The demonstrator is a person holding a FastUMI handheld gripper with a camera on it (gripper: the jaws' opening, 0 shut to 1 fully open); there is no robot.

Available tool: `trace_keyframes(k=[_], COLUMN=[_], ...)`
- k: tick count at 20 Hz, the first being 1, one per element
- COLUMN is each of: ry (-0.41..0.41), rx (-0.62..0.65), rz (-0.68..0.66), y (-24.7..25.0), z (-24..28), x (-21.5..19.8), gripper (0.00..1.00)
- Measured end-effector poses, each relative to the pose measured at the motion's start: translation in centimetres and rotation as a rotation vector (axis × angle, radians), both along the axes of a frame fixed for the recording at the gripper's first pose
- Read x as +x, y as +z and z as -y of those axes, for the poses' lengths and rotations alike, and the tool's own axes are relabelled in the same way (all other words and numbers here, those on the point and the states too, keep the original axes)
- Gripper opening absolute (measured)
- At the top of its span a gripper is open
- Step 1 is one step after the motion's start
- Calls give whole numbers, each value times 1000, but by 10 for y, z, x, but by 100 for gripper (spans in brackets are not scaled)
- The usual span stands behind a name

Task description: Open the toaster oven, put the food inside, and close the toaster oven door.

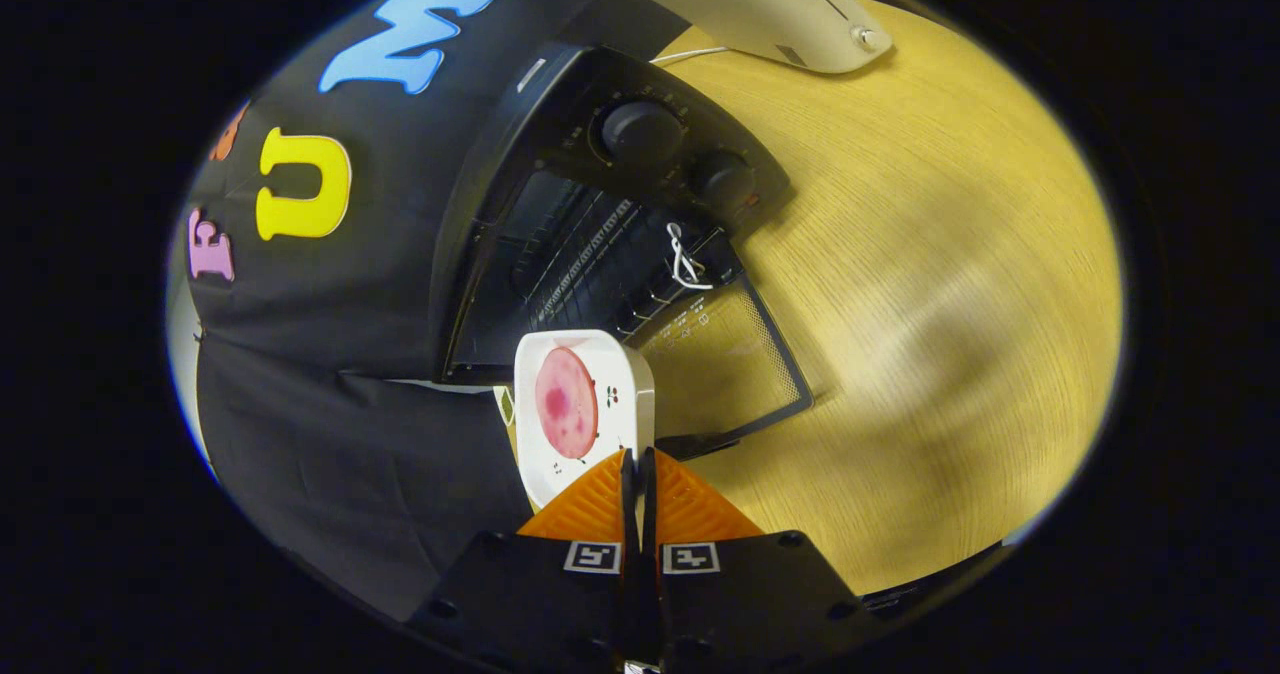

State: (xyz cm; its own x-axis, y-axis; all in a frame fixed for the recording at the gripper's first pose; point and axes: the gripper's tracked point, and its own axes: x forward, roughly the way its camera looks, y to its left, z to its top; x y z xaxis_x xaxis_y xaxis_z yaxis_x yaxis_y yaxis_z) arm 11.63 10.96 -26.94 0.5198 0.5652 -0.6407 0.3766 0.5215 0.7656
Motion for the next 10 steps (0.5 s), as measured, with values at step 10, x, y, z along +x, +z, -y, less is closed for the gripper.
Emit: trace_keyframes(k=[10], ry=[-186], rx=[48], rz=[67], y=[-9], z=[-2], x=[66], gripper=[1])
